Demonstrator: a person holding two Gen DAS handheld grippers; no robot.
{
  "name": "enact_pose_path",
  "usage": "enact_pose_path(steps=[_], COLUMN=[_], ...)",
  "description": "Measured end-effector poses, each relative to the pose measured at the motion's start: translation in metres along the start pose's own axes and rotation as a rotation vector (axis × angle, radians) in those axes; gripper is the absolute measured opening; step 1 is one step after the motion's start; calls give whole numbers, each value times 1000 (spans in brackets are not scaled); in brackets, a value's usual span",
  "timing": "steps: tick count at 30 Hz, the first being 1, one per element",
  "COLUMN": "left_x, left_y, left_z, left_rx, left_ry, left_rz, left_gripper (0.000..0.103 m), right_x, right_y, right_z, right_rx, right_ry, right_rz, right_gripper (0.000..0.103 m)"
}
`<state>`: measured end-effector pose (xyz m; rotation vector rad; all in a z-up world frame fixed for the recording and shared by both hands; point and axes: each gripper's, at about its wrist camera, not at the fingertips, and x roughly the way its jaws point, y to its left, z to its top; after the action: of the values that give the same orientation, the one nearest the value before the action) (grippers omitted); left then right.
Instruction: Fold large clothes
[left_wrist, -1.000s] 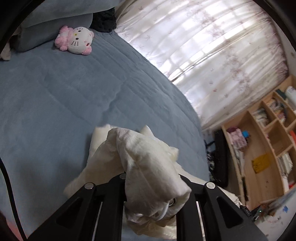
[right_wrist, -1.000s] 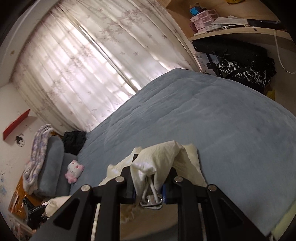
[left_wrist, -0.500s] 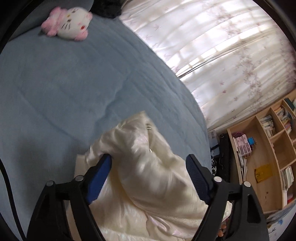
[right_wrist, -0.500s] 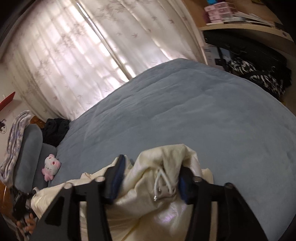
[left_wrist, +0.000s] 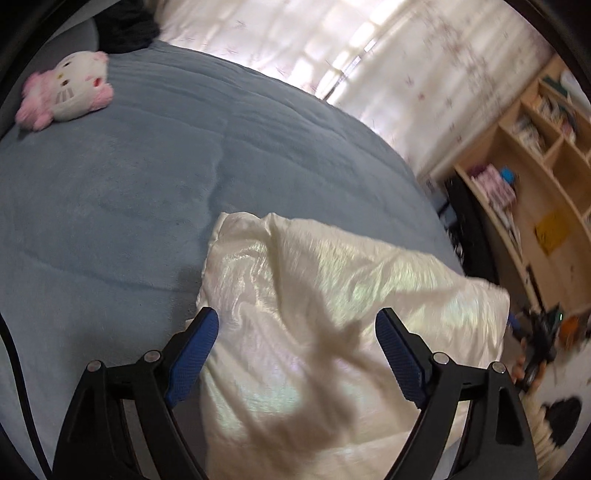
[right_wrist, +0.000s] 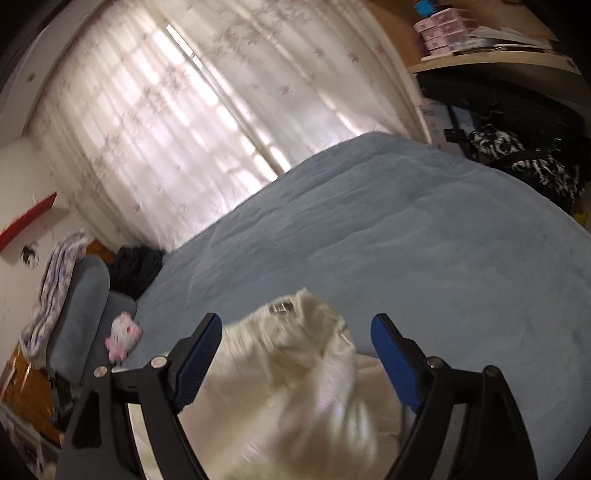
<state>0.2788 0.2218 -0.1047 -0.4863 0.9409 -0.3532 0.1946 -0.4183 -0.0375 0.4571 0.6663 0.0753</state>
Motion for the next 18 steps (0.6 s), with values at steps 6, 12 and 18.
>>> enact_pose_path(steps=[6,12,18], left_x=[36,50,55], left_y=[31,37,-17], left_z=[4,2,3], left_rx=[-94,-115,147], left_ry=[86,72,22], left_rz=[-2,-71,103], left_gripper=[86,86,33], right_x=[48,81,92], right_y=[-16,2,21], right_z=[-12,-20,-26], right_rx=[-64,-136,-237], right_ry=[164,237,211], right_rz=[7,93,-31], right_gripper=[84,84,61])
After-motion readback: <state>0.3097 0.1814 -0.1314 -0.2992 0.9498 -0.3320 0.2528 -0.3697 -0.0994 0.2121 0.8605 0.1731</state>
